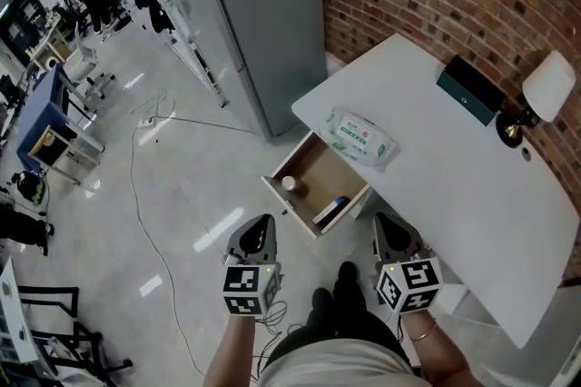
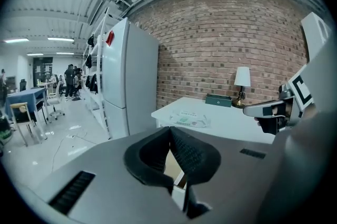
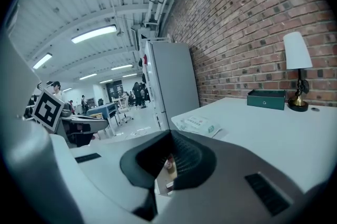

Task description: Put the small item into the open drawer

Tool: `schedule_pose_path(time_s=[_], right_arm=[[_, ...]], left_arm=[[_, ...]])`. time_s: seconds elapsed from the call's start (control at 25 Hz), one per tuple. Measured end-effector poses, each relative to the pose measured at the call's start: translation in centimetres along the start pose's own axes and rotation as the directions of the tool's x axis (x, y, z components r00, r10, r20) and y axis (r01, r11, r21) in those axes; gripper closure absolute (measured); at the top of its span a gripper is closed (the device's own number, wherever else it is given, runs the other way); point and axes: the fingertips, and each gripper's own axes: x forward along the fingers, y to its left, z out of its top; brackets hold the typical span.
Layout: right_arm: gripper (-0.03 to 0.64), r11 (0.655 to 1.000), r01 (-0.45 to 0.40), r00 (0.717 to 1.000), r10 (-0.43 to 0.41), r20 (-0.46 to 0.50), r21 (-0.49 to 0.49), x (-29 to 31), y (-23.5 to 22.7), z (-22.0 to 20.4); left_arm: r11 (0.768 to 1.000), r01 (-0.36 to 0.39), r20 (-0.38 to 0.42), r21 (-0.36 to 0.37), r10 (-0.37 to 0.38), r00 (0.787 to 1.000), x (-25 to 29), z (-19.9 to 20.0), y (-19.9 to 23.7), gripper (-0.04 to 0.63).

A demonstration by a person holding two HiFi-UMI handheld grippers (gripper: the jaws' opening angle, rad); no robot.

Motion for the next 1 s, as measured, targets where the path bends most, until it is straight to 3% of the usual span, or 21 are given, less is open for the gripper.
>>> schedule_pose_path(time_s=[0.64,1.0], right_arm=[[0.612,0.999,0.000,1.000,0.001,0.009,-0.045,-1.4,2.6,0.2],[0.612,0.998,-0.011,1.000,0.012,0.009,-0.064,-1.9,3.6,-0.3]], left_arm=[[0.999,-0.018,0.039,-0.032,0.019,0.999,-3.9,-0.5,2.6,0.574],[1.000,-0.027,0.036,-0.002,0.027,0.999,-4.7,-1.6,2.5,0.574]])
